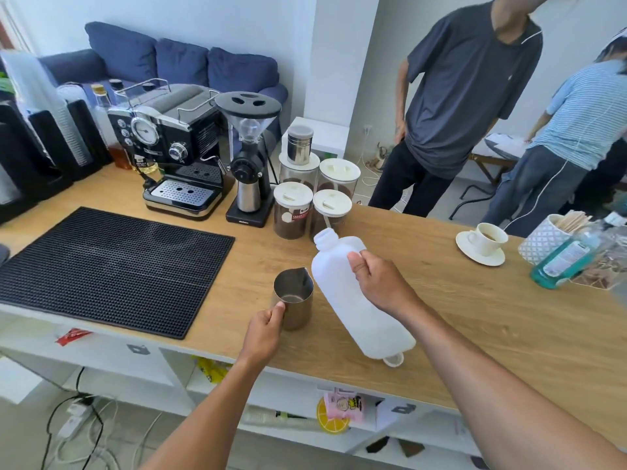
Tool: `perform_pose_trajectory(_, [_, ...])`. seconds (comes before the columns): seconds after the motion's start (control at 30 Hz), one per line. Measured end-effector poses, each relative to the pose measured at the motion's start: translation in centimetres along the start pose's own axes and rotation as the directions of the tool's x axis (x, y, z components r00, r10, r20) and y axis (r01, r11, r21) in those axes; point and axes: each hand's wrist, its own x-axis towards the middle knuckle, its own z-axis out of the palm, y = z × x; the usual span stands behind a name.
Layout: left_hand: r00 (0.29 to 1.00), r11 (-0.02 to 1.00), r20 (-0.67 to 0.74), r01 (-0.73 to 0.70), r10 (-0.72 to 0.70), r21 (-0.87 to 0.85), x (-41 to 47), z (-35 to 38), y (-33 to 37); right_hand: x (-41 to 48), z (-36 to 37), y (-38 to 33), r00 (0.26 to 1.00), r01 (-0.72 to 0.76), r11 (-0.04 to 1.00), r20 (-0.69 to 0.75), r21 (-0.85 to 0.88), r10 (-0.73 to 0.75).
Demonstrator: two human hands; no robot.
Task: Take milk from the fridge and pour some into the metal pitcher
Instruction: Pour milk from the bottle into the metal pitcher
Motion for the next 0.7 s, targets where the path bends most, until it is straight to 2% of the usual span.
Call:
perform_pose_trajectory(0.1, [1.000,1.000,0.012,0.012,-0.012,-0.009,0.1,-0.1,-0.1,-0.2,0.0,-0.1,0.999,0.029,0.995,0.030,-0.099,-0.026])
perform_pose_trajectory(0.3, [0.999,1.000,0.032,0.009,-0.010,0.024,0.3,-0.4,-0.3,-0.4,0.6,1.1,0.998,-0.015,0.973,0.064,-0.229,0.030])
perform_pose_trajectory(0.7, [0.998,0.999,0.066,0.009,-0.011,0.037,-0.1,0.1,-0.2,-0.5,1.6,1.3,0.976,0.026,0.923,0.210,-0.384,0.060])
